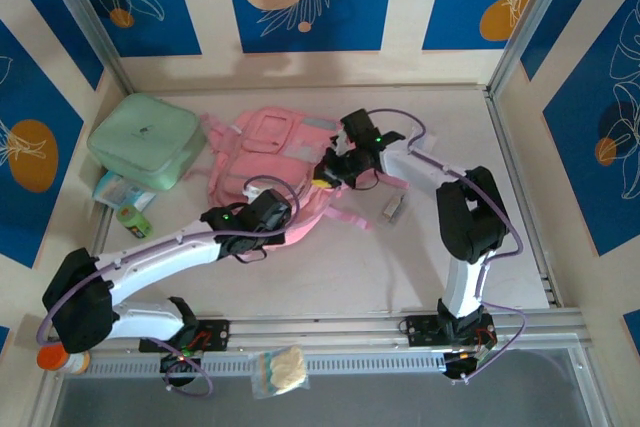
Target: Pack books, pencil case, and school supplies into a backpack
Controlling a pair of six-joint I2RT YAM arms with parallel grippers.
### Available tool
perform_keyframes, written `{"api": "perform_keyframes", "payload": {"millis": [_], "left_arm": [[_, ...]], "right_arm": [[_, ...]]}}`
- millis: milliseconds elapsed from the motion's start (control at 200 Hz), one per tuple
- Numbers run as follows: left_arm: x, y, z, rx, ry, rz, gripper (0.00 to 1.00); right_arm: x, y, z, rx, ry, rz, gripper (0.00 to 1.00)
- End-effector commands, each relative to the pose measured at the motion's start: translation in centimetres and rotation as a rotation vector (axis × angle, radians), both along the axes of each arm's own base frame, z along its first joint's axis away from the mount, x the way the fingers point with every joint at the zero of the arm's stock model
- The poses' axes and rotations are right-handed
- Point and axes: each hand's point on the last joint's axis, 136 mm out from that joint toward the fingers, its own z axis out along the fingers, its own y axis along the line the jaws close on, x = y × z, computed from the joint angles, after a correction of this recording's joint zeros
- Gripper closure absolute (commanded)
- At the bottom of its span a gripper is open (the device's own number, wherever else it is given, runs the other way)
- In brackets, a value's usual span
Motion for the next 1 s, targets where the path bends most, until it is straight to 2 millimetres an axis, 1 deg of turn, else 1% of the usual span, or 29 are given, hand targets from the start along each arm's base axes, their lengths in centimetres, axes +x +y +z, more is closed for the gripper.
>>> {"api": "perform_keyframes", "payload": {"millis": [0,30,70,135,215,265,355,425,495,560,600,715,765,860,990], "left_arm": [[-1.9,4.0,-2.8,0.159,0.114,0.028,1.0],[-1.8,4.5,-3.3,0.162,0.128,0.034,1.0],[-1.7,4.7,-3.7,0.148,0.141,0.031,1.0],[-1.4,4.2,-3.4,0.106,0.121,0.019,1.0],[-1.0,2.9,-2.7,0.028,0.088,-0.005,1.0],[-0.8,2.6,-2.1,0.003,0.068,-0.001,1.0],[-0.5,2.1,-1.3,-0.02,0.047,-0.02,1.0],[-0.3,1.9,-1.1,-0.029,0.039,-0.022,1.0],[-0.2,1.6,-1.0,-0.039,0.034,-0.031,1.0],[-0.1,1.5,-1.0,-0.038,0.031,-0.033,1.0],[0.0,1.5,-1.0,-0.035,0.031,-0.034,1.0],[0.2,1.5,-0.6,-0.03,0.02,-0.029,1.0],[0.3,1.7,-0.5,-0.027,0.013,-0.024,1.0],[0.3,1.3,-0.4,-0.045,0.013,-0.034,1.0],[0.2,1.0,-0.5,-0.057,0.015,-0.042,1.0]], "right_arm": [[3.6,-2.8,2.1,-0.05,-0.136,-0.043,1.0],[3.5,-2.9,2.1,-0.05,-0.129,-0.056,1.0],[3.0,-2.3,2.3,-0.014,-0.125,-0.045,1.0],[1.9,-1.3,2.2,0.021,-0.091,-0.029,1.0],[0.5,-0.8,1.8,0.006,-0.049,-0.042,0.87],[-0.4,-0.5,1.7,0.023,-0.024,-0.057,0.74],[-2.6,-0.2,1.6,0.028,0.007,-0.097,0.58],[-4.4,0.3,1.3,0.012,0.03,-0.131,0.49],[-6.1,1.6,1.1,0.016,0.034,-0.143,0.43],[-7.0,2.9,0.5,0.018,0.073,-0.177,0.4],[-7.1,3.7,0.1,0.03,0.081,-0.186,0.4],[-7.4,5.0,-1.4,-0.007,0.121,-0.236,0.4],[-7.5,5.6,-1.7,-0.006,0.128,-0.253,0.39],[-7.1,6.2,-2.3,-0.032,0.117,-0.292,0.4],[-6.0,6.6,-2.7,-0.047,0.098,-0.323,0.45]]}}
